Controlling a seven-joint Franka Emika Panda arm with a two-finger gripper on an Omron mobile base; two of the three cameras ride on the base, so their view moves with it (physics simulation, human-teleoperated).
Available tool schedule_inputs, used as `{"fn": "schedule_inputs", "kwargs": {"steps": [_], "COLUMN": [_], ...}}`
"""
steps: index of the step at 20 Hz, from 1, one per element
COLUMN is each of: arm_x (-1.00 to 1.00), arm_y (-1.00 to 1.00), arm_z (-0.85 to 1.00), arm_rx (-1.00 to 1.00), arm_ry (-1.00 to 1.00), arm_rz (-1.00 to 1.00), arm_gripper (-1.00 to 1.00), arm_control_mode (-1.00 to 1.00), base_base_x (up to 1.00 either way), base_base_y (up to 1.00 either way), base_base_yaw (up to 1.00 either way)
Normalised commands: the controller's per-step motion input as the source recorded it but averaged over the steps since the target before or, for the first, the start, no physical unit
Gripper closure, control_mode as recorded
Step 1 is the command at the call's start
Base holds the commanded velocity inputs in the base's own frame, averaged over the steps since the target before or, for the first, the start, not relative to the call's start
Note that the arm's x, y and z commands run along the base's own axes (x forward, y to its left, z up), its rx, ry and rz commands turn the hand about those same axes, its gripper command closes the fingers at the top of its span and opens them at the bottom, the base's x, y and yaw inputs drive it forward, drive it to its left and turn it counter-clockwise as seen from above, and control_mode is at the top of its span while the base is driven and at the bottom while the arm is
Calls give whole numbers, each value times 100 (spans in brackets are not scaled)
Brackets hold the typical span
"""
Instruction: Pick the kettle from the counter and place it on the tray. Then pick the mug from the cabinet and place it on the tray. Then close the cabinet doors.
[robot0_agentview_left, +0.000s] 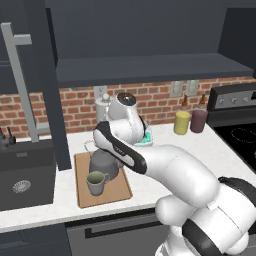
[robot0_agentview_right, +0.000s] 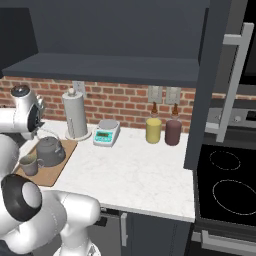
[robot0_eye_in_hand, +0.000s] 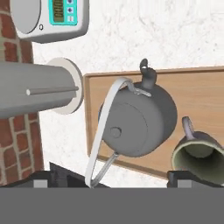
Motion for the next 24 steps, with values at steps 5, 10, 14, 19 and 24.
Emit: {"fn": "schedule_inputs", "kwargs": {"steps": [5,10,14,19,24], "arm_x": [-64,-73,-78,-66,-48], "arm_y": [-7,-19,-36,-59,-87], "arm_z": [48,49,48,39,19], "arm_rx": [0,0,0,0,0], "arm_ry": [-2,-2,-4,-4,-8], "arm_rz": [-5,-1,0,0,1], "arm_gripper": [-100,-100,-100,-100,-100], "arm_control_mode": [-100,-100,-100,-100,-100], "base_base_x": [0,0,0,0,0], "base_base_y": [0,0,0,0,0], "base_base_yaw": [0,0,0,0,0]}}
